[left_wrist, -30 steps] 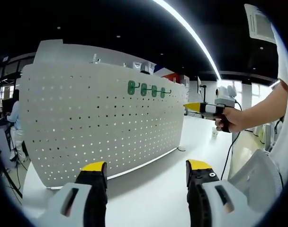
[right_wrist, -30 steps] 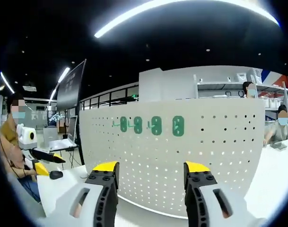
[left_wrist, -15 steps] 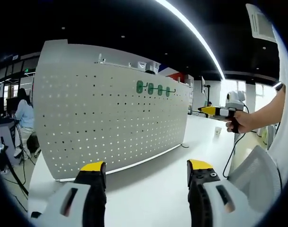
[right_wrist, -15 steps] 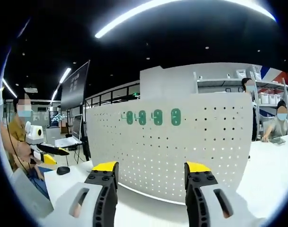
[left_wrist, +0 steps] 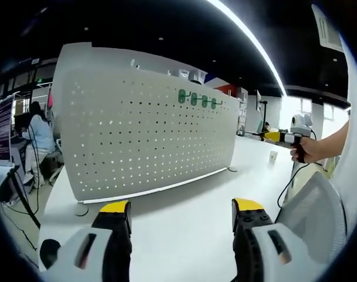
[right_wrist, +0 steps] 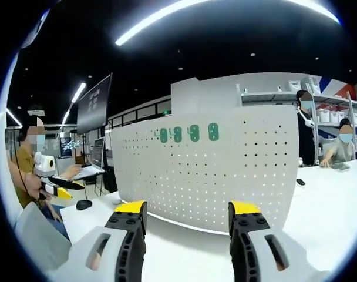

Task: Insert the hook assembly into the mounting plate slot until the hook locks in place.

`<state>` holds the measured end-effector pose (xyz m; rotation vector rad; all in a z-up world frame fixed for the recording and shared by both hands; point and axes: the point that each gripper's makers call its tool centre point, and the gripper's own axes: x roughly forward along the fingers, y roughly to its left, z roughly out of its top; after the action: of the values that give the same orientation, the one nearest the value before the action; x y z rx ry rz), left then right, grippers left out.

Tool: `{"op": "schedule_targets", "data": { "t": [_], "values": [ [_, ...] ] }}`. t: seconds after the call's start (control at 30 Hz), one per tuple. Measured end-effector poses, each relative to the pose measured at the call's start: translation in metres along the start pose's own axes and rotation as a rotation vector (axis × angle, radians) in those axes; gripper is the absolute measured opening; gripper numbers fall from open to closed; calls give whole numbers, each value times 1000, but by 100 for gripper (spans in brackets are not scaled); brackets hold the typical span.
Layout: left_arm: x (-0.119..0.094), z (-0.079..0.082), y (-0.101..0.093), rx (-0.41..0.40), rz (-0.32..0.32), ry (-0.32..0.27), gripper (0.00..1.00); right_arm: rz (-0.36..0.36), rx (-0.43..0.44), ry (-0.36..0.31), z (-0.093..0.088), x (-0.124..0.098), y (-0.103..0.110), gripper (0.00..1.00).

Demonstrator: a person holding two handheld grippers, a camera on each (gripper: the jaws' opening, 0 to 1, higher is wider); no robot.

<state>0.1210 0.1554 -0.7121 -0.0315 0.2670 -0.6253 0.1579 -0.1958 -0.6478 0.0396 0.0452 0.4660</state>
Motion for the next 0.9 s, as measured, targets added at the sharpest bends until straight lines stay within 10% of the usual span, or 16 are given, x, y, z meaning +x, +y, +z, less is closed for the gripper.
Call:
{"op": "schedule_targets", "data": {
  "t": [0.9],
  "values": [
    [-38, -18, 14, -62, 94, -22, 70, -45, 78, 21, -29, -41, 0, 55]
  ]
}}
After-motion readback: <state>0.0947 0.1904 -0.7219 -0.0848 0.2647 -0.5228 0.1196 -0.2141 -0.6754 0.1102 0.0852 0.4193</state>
